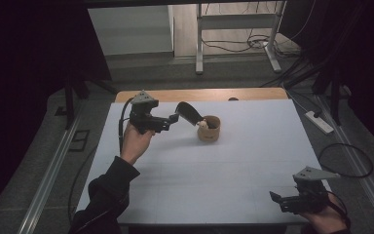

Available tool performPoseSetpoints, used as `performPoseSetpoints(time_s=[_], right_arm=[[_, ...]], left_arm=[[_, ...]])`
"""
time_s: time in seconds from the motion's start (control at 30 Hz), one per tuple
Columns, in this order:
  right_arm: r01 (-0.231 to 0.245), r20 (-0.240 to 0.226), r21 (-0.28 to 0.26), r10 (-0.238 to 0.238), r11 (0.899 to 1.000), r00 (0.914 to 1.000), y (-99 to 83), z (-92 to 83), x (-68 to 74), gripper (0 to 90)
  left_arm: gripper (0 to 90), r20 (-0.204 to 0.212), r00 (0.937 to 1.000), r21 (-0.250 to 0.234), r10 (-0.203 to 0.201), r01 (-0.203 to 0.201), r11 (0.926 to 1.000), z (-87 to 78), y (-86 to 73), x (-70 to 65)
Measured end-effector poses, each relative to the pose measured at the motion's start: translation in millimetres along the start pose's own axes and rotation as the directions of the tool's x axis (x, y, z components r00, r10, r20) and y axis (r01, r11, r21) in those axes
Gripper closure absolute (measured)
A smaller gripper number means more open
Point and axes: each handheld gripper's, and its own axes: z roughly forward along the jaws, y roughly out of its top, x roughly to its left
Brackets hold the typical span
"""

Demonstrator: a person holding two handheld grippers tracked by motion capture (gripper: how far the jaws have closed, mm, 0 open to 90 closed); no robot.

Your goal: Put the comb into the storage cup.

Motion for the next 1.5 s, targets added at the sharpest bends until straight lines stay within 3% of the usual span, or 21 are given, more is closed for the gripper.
performPoseSetpoints(time_s=[0.77,1.0,1.5], right_arm=[[0.002,-0.002,-0.004,-0.002,1.000,1.0000,0.0,-0.4,0.2,0.0],[0.004,0.000,-0.008,-0.004,1.000,1.0000,-0.2,-0.8,0.4,0.0],[0.008,0.001,-0.010,-0.008,1.000,1.0000,-0.1,-1.3,0.8,0.0]], left_arm=[[0.0,-0.001,0.9997,-0.005,-0.024,0.024,0.9997,-19.3,-20.7,-5.0],[0.0,-0.010,0.9999,0.020,-0.008,0.009,0.9998,-20.7,-27.6,-9.1],[0.0,-0.020,0.9996,0.053,-0.017,0.018,0.9984,-26.3,-44.2,-10.4]])
